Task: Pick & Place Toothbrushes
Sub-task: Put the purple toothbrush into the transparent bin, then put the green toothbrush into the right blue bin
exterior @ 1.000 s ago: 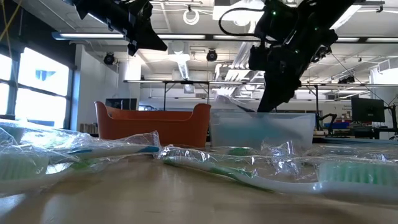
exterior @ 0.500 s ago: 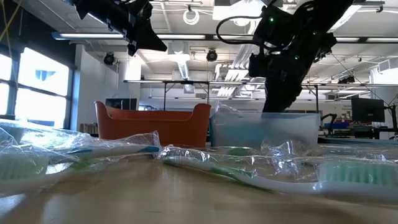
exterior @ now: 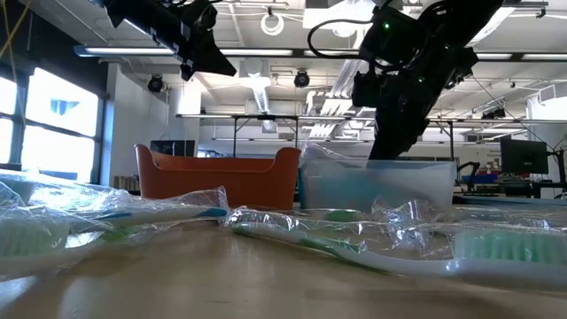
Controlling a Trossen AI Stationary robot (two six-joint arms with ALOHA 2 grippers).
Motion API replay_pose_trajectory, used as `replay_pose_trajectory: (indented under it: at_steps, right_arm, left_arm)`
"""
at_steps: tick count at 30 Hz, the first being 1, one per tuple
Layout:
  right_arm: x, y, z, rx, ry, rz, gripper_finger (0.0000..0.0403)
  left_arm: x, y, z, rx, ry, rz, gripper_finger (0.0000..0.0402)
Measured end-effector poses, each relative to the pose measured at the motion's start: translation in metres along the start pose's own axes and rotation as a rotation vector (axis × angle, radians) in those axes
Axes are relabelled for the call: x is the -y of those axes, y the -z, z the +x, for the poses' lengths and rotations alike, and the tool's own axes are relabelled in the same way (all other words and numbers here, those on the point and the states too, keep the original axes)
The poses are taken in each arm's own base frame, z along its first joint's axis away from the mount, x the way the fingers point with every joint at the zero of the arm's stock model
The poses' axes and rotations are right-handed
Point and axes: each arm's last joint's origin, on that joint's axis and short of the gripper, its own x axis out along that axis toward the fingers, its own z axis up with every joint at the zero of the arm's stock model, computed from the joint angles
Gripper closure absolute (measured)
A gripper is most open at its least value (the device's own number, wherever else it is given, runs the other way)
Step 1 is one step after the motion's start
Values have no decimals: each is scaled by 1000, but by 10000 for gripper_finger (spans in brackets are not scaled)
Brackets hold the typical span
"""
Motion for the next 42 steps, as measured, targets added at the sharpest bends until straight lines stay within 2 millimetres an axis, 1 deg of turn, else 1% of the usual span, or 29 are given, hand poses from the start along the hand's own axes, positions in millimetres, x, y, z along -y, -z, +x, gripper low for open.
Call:
replay_pose_trajectory:
  at_steps: [2, 4, 10, 13, 16, 23, 27, 30, 35, 42]
  right_arm:
    - [0, 0, 0, -4, 1, 2, 397]
    - [0, 0, 0, -5, 3, 3, 384]
    - [1, 0, 0, 4, 36, 27, 301]
    - [1, -2, -6, 26, 30, 19, 275]
    - [0, -5, -17, 64, 21, 6, 263]
    - [1, -14, -61, 236, 1, 12, 266]
    - [0, -15, -87, 333, -5, 16, 274]
    - [0, -15, -101, 398, 25, 42, 281]
    - [-1, -14, -119, 469, 30, 58, 292]
    - [-2, -12, -130, 508, -14, 159, 308]
  left_arm:
    - [0, 0, 0, -1, 0, 0, 401]
    - [0, 0, 0, -1, 0, 0, 401]
    - [0, 0, 0, -1, 0, 0, 401]
    - [0, 0, 0, -1, 1, 0, 401]
    - [0, 0, 0, -1, 1, 0, 401]
    - [0, 0, 0, -3, 1, 0, 401]
    - [0, 0, 0, -4, 0, 0, 401]
    - [0, 0, 0, -4, 1, 0, 401]
    - [0, 0, 0, -4, 1, -1, 401]
    - [0, 0, 0, -4, 1, -1, 401]
